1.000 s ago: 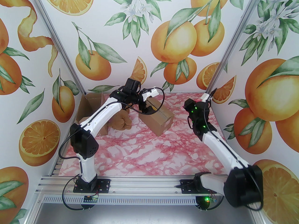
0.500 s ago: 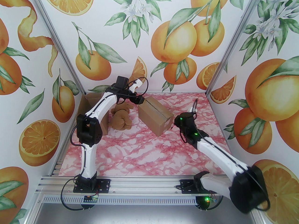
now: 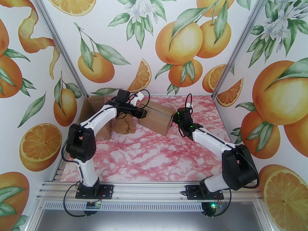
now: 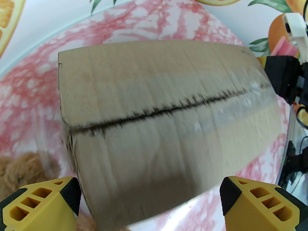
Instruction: Unpack the express box
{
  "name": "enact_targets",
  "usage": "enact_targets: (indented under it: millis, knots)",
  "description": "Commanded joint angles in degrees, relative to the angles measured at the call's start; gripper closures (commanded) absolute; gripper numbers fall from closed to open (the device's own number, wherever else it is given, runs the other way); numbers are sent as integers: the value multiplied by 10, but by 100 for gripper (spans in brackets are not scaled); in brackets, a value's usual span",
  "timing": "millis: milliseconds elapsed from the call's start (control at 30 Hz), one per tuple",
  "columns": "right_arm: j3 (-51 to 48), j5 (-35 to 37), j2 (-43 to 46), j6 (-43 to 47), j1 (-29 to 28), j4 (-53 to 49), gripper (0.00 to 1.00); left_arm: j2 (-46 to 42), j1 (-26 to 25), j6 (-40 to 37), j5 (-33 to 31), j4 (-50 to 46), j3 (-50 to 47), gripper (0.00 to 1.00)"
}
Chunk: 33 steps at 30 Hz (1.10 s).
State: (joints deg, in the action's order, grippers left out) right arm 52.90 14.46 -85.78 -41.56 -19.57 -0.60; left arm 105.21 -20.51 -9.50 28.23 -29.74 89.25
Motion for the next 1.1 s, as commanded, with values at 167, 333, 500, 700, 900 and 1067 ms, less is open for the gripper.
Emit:
enact_targets:
  millis: [167,333,500,700,900,1067]
  knots:
    - [-88,1,85,-56,52,112,100,-96,-66,-266,-112,18,-9,0]
    - [-151,2,116,-133,57,223,100,-62,-141,-426,-123,1,27,0]
    - [-172,4,128,-165,56,272,100,-36,-175,-514,-97,-2,39,0]
    - [-206,35,125,-219,53,378,100,26,-207,-623,-49,-23,78,0]
    - [-194,32,86,-242,52,428,100,64,-212,-628,-22,0,100,0]
    - [-175,30,65,-245,51,425,100,85,-211,-610,-14,32,112,0]
